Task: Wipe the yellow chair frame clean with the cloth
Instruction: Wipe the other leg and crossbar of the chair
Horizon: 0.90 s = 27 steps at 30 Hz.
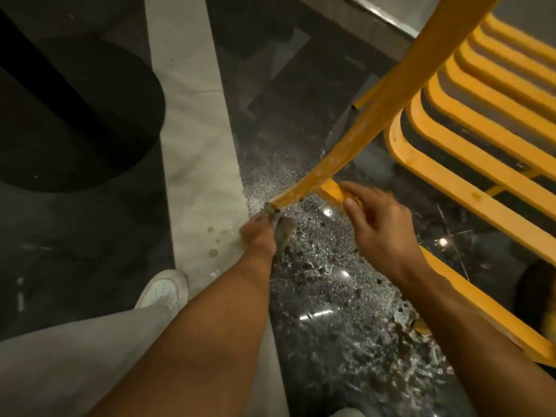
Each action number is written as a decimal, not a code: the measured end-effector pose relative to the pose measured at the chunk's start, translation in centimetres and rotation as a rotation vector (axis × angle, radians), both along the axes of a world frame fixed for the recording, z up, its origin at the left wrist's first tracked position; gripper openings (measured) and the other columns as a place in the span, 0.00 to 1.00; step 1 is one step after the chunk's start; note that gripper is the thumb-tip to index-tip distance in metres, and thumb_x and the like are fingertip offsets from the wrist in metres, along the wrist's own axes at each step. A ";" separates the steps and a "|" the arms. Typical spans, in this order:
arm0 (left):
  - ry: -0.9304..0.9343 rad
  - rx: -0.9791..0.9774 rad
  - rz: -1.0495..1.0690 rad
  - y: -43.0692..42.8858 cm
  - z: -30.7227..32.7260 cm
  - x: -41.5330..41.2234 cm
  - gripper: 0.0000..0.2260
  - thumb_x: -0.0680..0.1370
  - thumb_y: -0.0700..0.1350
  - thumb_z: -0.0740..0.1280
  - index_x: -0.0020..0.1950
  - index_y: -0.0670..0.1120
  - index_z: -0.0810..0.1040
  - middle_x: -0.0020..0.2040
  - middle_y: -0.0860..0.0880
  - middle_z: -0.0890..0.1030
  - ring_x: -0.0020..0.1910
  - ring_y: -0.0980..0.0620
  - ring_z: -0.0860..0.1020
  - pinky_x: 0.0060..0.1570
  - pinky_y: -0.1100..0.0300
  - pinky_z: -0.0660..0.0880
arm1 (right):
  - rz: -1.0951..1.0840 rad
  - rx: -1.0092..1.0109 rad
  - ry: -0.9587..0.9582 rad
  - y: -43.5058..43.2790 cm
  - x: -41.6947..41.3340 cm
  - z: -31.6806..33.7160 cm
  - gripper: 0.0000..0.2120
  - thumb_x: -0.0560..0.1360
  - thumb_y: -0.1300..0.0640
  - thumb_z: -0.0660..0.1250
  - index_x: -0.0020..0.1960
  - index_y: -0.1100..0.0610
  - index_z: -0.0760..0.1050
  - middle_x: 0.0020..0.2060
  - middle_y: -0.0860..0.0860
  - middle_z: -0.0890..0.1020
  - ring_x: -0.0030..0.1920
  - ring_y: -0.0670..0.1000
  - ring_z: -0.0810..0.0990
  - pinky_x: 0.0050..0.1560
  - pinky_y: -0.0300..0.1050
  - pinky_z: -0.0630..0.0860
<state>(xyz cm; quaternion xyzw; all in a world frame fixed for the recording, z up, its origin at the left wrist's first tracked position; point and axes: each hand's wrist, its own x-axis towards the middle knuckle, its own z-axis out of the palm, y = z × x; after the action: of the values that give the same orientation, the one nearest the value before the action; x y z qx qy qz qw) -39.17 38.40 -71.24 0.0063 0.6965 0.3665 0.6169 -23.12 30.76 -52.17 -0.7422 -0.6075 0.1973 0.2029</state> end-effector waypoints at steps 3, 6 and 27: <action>0.003 0.007 0.005 0.4 1.1 1.2 0.12 0.81 0.37 0.72 0.65 0.39 0.84 0.62 0.47 0.85 0.53 0.48 0.83 0.48 0.62 0.84 | -0.034 0.005 0.062 -0.1 0.0 -0.1 0.16 0.84 0.48 0.65 0.71 0.48 0.78 0.58 0.48 0.84 0.56 0.50 0.80 0.56 0.50 0.77; 0.030 0.009 -0.036 0.2 1.3 1.9 0.14 0.81 0.42 0.73 0.67 0.44 0.84 0.64 0.46 0.85 0.58 0.49 0.83 0.57 0.60 0.82 | -0.061 0.021 0.109 0.0 -0.2 0.3 0.15 0.84 0.47 0.65 0.69 0.47 0.80 0.56 0.46 0.85 0.53 0.46 0.81 0.54 0.52 0.80; 0.059 0.072 0.049 0.1 1.4 2.7 0.10 0.77 0.33 0.76 0.57 0.41 0.88 0.50 0.47 0.88 0.47 0.50 0.86 0.47 0.56 0.86 | -0.051 0.058 0.101 -0.3 0.2 -0.7 0.18 0.82 0.42 0.64 0.70 0.45 0.78 0.57 0.47 0.85 0.55 0.50 0.80 0.53 0.58 0.80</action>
<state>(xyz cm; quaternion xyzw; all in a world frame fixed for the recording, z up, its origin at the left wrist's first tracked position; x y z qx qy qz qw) -36.43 38.52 -69.83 0.0221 0.7007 0.4060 0.5862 -22.95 30.43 -52.91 -0.7404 -0.5828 0.2114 0.2597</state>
